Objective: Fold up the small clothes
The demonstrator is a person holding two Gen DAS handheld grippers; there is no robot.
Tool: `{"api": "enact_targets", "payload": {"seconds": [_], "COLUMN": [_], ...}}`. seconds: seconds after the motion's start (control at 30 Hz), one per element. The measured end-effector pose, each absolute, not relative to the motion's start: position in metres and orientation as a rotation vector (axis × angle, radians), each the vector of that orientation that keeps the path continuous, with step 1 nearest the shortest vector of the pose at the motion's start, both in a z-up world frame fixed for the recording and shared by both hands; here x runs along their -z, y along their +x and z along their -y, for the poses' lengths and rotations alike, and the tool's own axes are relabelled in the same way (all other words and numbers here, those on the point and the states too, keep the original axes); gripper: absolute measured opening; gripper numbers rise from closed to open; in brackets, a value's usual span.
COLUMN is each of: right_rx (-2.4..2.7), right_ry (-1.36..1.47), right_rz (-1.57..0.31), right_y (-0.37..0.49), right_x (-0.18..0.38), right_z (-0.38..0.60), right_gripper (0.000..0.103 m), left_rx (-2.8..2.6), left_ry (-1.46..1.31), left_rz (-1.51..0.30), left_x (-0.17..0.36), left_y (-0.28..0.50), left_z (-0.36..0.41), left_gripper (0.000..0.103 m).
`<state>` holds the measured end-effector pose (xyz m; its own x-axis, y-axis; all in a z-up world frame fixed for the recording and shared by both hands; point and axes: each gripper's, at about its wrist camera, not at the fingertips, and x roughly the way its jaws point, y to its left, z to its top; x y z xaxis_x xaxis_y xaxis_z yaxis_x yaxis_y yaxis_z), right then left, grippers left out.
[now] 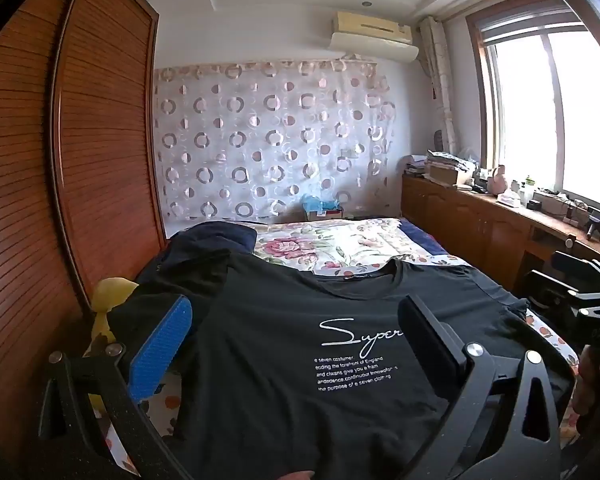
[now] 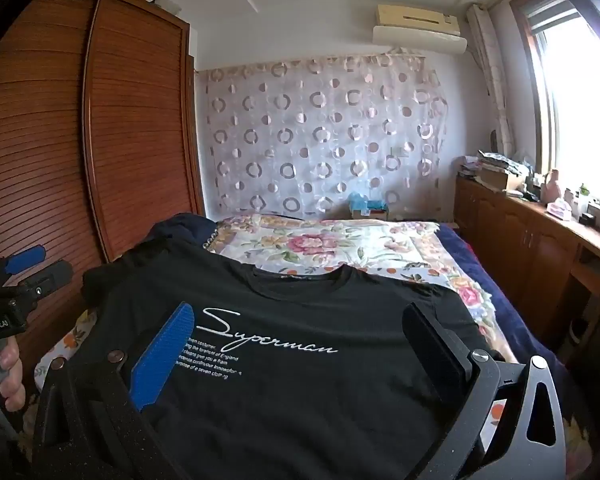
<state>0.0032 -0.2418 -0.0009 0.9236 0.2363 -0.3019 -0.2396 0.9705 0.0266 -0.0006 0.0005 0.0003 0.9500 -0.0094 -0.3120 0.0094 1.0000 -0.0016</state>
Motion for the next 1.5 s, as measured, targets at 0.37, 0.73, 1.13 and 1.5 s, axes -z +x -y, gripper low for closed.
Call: {"api": "enact_targets", "payload": {"seconds": [0.37,0.73,1.13,1.5], "right_rx": [-0.243,-0.243,-0.238,-0.237], "right_ry": [0.003,0.003,0.003,0.004], "right_rz": [-0.316,-0.316,-0.324,-0.325], "right_y": [0.0035,0.0032,0.0036,0.0026], "right_x": [0.0006,0.0005,0.0009,0.0014], "right_z": [0.2420,0.2430,0.2401,0.2401], "right_gripper": [0.103,0.103,0.103,0.103], "left_rx": [0.004,0.005,0.005,0.004], "left_ry": [0.005,0.004,0.002,0.001], "left_rz": [-0.321,-0.322,-0.327,-0.326], "left_x": [-0.0010,-0.0012,0.0009,0.0015], "left_y": [-0.0012,-0.0017,-0.0013,-0.0014], "left_z": [-0.0013,-0.0039,-0.0043,-0.0049], "left_gripper": [0.103,0.103,0.103,0.103]}}
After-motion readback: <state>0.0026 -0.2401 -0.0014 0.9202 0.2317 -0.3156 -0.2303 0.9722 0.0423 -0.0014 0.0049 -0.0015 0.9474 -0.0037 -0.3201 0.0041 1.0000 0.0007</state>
